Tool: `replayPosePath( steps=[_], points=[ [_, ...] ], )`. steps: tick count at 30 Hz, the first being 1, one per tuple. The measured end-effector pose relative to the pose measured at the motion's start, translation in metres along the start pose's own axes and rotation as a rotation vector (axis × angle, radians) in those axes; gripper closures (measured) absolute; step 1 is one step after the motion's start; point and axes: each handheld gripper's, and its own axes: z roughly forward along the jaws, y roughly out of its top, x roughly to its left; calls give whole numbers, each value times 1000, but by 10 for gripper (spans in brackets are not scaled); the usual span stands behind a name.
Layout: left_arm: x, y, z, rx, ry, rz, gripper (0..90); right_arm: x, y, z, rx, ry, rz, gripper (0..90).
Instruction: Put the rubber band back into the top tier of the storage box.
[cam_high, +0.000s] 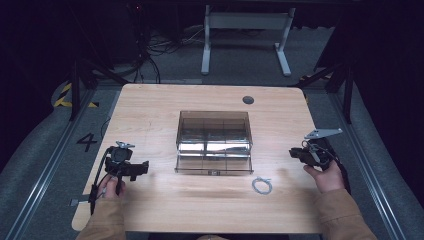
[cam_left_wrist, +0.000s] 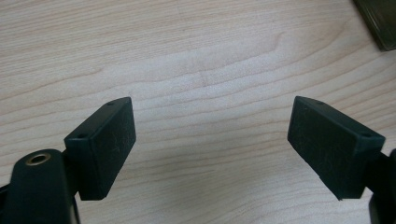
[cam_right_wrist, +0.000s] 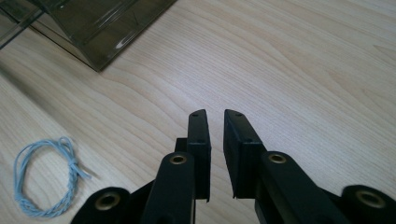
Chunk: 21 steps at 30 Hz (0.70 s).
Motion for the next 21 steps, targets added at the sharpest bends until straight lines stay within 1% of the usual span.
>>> replayPosePath(
  steps=[1, 2, 4, 6, 7, 8, 11, 12, 13, 15, 16, 18, 20, 21],
  points=[
    [1, 0, 1, 2, -15, -5, 160, 1, 0, -1, 5, 5, 0, 798],
    [1, 0, 1, 3, -22, -4, 161, 1, 0, -1, 6, 4, -4, 797],
    [1, 0, 1, 1, -37, -8, 161, 2, 0, -2, 13, 18, 0, 788],
    [0, 0, 1, 0, -40, -7, 160, 3, 1, -2, 12, 16, 1, 784],
    [0, -1, 1, 0, -45, -6, 161, 3, 2, -3, 9, 25, -4, 778],
    [0, 0, 1, 0, -48, -8, 161, 4, 2, -4, 13, 28, 2, 776],
    [0, 0, 0, -4, -49, -11, 160, 6, 3, -5, 10, 32, -8, 765],
    [0, -1, 0, -9, -49, -24, 160, 9, 4, -7, 12, 41, -15, 757],
    [1, -1, 0, -4, -51, -21, 160, 10, 5, -8, 13, 49, -21, 755],
    [1, -1, -1, -9, -43, -28, 161, 13, 6, -10, 14, 53, -23, 754],
    [1, -1, -1, -8, -40, -29, 160, 14, 7, -11, 16, 54, -31, 754],
    [1, -1, -1, -5, -40, -31, 160, 16, 8, -13, 22, 61, -32, 753],
    [2, -1, 0, -1, -46, -40, 160, 22, 12, -18, 36, 71, -56, 743],
    [2, -1, 0, -1, -46, -40, 160, 22, 12, -18, 36, 71, -56, 743]
  ],
)
